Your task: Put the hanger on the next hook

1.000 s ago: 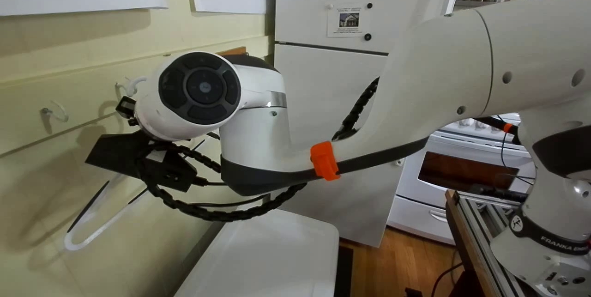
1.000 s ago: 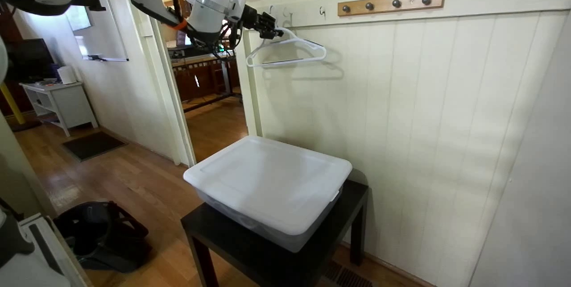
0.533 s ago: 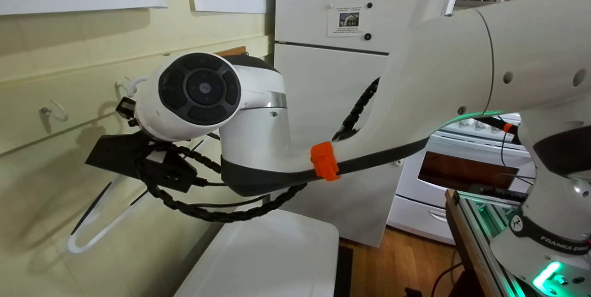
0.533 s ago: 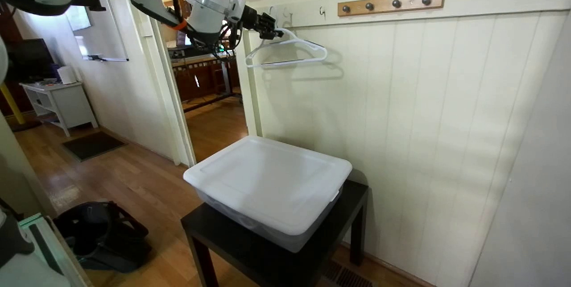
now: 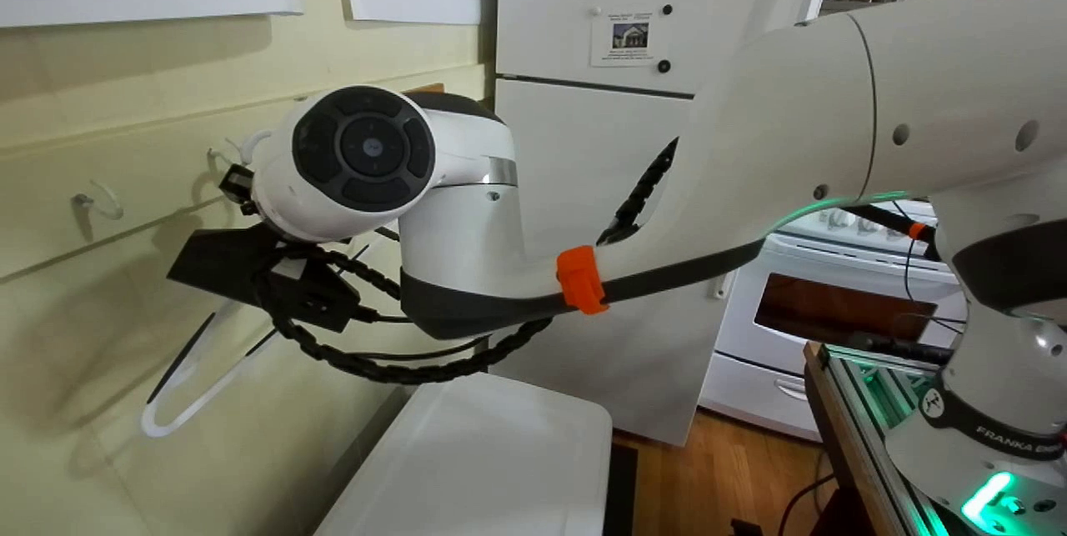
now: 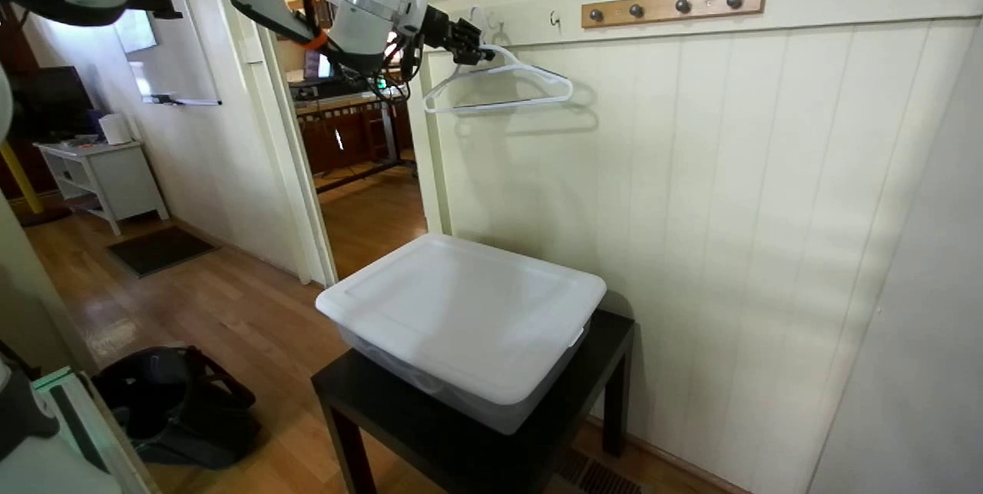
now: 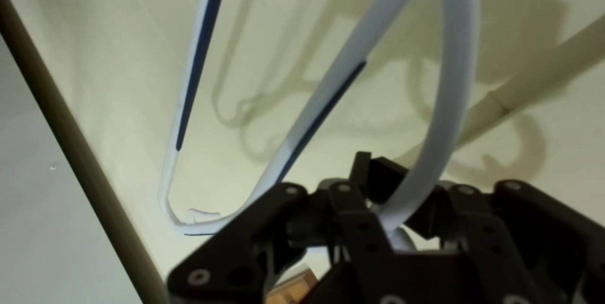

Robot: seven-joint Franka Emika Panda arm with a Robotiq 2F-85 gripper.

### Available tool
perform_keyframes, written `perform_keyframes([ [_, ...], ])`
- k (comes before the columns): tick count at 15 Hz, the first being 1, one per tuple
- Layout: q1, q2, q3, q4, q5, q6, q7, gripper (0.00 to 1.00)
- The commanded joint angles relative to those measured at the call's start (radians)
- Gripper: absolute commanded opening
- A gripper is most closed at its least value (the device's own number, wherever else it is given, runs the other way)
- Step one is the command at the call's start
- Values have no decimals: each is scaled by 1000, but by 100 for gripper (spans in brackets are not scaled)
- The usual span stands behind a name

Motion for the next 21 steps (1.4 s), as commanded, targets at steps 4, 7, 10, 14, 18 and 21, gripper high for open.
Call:
perform_keyframes([
  [4, -49, -26, 41, 11, 18, 1, -101, 2],
  [7, -71, -31, 55, 27, 27, -1, -137, 2],
  [10, -108, -46, 98, 53, 29, -4, -181, 2],
  [14, -153, -68, 171, 75, 39, -21, -257, 2],
  [18, -186, -80, 215, 100, 53, -29, -337, 2],
  [21, -206, -90, 246, 112, 64, -42, -399, 2],
])
